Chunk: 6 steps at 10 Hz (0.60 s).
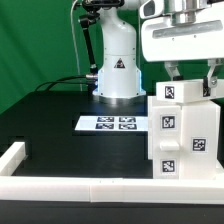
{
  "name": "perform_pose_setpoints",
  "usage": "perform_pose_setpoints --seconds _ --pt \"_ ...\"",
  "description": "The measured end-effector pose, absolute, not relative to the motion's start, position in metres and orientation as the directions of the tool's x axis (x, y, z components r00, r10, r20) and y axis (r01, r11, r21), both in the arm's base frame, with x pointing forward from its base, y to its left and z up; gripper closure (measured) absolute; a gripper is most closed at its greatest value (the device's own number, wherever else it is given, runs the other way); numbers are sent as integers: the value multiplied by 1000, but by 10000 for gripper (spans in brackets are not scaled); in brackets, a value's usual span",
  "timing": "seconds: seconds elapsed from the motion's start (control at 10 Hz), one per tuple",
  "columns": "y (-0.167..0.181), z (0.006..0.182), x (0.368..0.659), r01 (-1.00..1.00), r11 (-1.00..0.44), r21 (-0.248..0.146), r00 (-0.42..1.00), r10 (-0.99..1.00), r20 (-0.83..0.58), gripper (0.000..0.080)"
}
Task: Assemble cabinet
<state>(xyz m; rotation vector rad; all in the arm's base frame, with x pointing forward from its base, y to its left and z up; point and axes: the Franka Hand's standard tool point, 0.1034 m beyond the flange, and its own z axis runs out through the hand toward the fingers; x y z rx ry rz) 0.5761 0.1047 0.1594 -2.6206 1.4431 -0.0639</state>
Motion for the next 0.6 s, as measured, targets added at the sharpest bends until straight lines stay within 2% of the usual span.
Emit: perform_pose_setpoints --seconds 0.3,0.6 --pt "104 159 577 -946 -288 -147 304 -947 -103 245" --pt "104 159 577 -986 -105 -127 123 -981 -149 245"
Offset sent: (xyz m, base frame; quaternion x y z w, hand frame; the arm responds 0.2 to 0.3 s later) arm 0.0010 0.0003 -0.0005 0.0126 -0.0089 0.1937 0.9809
